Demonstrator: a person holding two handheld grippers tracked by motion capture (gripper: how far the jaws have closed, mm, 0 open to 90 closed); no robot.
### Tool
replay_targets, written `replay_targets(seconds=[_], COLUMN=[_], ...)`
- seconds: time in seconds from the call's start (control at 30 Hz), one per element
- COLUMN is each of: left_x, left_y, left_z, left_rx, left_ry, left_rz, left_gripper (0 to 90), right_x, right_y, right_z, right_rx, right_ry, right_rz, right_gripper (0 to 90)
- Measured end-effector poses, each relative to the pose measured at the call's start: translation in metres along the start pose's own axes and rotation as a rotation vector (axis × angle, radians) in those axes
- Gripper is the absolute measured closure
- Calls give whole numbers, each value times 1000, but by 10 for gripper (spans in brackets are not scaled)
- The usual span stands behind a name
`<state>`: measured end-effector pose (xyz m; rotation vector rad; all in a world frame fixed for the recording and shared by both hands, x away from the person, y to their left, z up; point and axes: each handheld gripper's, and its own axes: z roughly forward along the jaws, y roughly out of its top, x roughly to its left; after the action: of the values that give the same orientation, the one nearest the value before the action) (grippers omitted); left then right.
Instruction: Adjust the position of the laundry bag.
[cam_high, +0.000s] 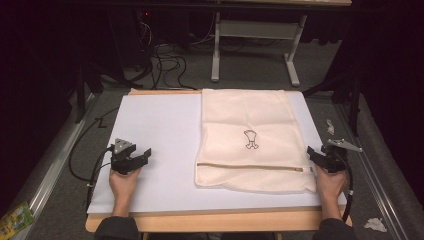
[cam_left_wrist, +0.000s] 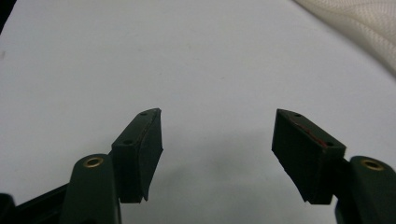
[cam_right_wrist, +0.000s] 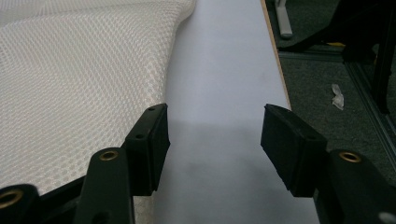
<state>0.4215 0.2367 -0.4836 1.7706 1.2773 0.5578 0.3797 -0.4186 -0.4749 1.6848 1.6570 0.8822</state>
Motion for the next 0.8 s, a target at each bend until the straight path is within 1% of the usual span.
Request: replay_targets(seconds=[0.03,0.1,0.13,0.2,0.27,0.3,0.37,0.47,0.53,0.57,0.63,0.67,0.77,0.8], left_x=[1,0,0,-1,-2,-1,-2,-3,-4,-4,-7,-8,-15,-17], left_y=[0,1,1,1,1,1,1,1,2,2,5,6,10,12], left_z=[0,1,2,1,1,1,1,0,0,0,-2,-2,-3,-3], left_rx=[3,13,14,16,16,23,31,46,54,53,49,49,42,43], left_ry=[-2,-12,-4,-3,-3,-8,-10,-18,-31,-31,-45,-48,-61,-68], left_rz=[-11,-5,-1,14,12,9,11,14,6,6,8,15,32,32], left_gripper=[351,365,370,375,371,359,364,370,375,373,368,363,357,354], right_x=[-1,-1,-3,-4,-4,-5,-8,-9,-8,-7,-7,-6,-5,-5], right_y=[0,0,0,0,0,1,1,1,2,2,2,3,5,6], right_z=[0,0,0,0,0,0,0,0,0,-1,-1,-3,-6,-7], right_rx=[5,3,0,-3,-4,-1,2,5,4,-1,-7,-1,-2,-10], right_ry=[8,12,22,27,30,35,52,55,42,33,30,43,47,50], right_rz=[4,8,21,19,27,34,58,64,51,43,30,27,20,13], right_gripper=[423,422,420,420,422,424,423,419,405,400,385,385,376,364])
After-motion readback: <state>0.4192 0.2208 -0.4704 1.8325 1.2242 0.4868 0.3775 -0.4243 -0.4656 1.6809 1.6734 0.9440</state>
